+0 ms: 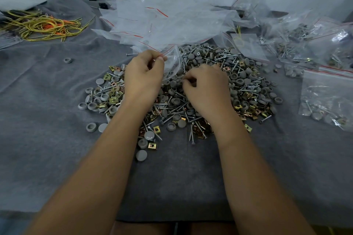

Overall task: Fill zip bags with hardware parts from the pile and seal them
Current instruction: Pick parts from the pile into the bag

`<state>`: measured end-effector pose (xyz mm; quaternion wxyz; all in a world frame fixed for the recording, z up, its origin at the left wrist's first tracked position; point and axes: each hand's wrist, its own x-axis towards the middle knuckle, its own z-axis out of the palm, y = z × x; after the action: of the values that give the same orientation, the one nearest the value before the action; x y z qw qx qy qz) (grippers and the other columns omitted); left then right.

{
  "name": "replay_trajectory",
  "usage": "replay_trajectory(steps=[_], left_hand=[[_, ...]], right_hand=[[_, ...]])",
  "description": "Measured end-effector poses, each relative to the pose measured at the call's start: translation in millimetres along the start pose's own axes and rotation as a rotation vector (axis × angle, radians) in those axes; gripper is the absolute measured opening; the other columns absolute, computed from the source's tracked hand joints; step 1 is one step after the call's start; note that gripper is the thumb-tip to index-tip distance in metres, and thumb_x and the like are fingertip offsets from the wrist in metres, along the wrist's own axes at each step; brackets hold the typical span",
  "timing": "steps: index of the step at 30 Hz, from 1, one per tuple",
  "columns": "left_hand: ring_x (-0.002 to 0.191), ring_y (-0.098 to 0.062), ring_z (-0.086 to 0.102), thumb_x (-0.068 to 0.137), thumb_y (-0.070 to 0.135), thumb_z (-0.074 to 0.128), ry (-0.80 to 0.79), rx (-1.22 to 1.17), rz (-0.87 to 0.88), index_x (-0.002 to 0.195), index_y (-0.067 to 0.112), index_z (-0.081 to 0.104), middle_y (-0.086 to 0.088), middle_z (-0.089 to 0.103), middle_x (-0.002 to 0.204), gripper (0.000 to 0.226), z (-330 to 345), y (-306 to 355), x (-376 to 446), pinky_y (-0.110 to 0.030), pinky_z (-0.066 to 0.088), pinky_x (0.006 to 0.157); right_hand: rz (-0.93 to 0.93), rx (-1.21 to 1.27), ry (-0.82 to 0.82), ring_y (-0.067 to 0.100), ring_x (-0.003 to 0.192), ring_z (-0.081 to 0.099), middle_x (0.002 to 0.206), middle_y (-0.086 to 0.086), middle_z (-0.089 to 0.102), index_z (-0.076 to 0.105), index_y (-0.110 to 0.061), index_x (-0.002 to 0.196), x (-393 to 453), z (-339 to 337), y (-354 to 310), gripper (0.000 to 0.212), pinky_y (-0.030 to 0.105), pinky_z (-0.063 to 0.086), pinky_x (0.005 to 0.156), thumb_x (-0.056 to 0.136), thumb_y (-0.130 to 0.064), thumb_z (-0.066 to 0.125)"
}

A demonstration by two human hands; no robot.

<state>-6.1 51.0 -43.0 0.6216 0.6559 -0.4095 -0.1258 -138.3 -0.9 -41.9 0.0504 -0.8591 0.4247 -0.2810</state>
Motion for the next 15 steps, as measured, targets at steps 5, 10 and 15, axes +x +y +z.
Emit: replay_trajectory(steps=[5,10,15], left_hand=[[0.042,-0.004,0.034,0.096,0.019,0.052,-0.011,0.036,0.004,0.093,0.02,0.069,0.011,0.045,0.052,0.017,0.5,-2.2,0.4,-0.021,0.029,0.041],[0.041,-0.003,0.032,0.096,0.018,0.052,-0.076,0.068,0.037,0.086,0.025,0.065,0.012,0.04,0.047,0.018,2.6,-2.7,-0.5,-0.024,0.026,0.044],[0.044,-0.004,0.032,0.097,0.018,0.052,-0.101,0.084,0.071,0.088,0.025,0.065,0.009,0.043,0.053,0.017,3.4,-2.0,-1.5,-0.026,0.026,0.047]], right_hand=[[0.073,0.277,0.197,0.019,0.088,0.06,0.088,-0.003,0.068,0.072,-0.017,0.093,0.3,-5.8,-1.9,0.015,0.043,0.049,0.084,0.093,-0.02,0.058],[0.099,0.584,0.315,0.01,0.085,0.06,0.089,-0.009,0.065,0.072,-0.02,0.097,-0.9,-10.5,-7.4,0.011,0.036,0.051,0.083,0.092,-0.019,0.062],[0.096,0.581,0.182,0.017,0.107,0.053,0.105,-0.002,0.056,0.073,-0.024,0.099,-0.5,-7.2,-8.2,0.012,0.032,0.043,0.097,0.09,-0.022,0.065]])
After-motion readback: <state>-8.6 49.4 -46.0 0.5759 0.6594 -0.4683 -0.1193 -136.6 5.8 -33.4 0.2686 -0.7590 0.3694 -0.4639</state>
